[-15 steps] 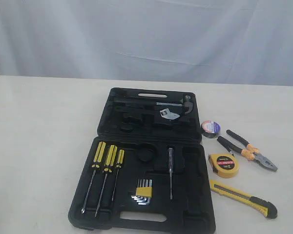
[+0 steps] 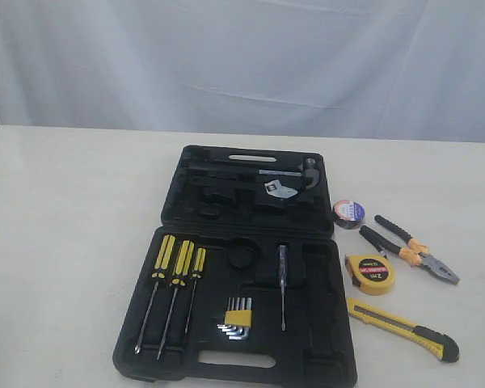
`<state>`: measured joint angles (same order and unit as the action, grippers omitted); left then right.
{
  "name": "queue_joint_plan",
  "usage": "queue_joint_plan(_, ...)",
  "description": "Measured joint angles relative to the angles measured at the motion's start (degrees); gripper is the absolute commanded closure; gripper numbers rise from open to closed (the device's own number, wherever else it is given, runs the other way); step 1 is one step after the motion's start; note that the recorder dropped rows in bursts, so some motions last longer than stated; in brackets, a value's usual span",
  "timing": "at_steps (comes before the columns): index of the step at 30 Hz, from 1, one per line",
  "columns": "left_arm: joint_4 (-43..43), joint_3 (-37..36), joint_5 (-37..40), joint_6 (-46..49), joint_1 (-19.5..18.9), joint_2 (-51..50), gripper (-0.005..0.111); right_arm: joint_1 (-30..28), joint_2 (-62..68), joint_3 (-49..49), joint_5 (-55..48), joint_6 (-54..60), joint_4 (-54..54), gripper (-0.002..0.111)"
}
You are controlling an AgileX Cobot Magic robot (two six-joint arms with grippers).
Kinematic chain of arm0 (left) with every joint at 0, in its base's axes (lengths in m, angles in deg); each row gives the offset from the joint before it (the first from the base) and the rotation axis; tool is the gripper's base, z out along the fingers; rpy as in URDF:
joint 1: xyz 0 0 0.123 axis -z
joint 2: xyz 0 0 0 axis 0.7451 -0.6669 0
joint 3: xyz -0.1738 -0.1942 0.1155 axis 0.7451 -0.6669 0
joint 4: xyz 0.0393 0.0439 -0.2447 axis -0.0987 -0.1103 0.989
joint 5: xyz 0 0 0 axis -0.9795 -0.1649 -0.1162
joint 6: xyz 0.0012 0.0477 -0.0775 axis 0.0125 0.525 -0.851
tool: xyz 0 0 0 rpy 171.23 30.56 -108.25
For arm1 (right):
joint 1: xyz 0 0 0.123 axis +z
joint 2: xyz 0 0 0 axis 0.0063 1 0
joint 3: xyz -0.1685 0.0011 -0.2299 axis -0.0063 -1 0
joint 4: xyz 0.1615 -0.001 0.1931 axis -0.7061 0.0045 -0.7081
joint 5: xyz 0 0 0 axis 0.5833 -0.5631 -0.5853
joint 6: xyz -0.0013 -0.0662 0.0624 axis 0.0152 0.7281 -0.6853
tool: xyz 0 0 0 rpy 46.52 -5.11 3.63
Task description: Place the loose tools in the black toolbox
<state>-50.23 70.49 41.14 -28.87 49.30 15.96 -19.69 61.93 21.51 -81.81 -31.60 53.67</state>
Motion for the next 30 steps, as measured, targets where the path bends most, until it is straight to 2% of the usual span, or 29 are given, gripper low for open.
queue_joint_plan(13, 0.0, 0.0, 0.0, 0.0, 0.0, 0.0, 0.107, 0.0, 0.0, 0.0, 0.8, 0.0, 0.0, 0.109)
queue_joint_plan(23, 0.0, 0.0, 0.0, 0.0, 0.0, 0.0, 0.107, 0.0, 0.0, 0.0, 17.9, -1.4, -1.1, 0.109)
queue_joint_plan(30, 0.0, 0.0, 0.0, 0.0, 0.0, 0.0, 0.107, 0.0, 0.0, 0.0, 21.0, -8.2, -4.1, 0.109)
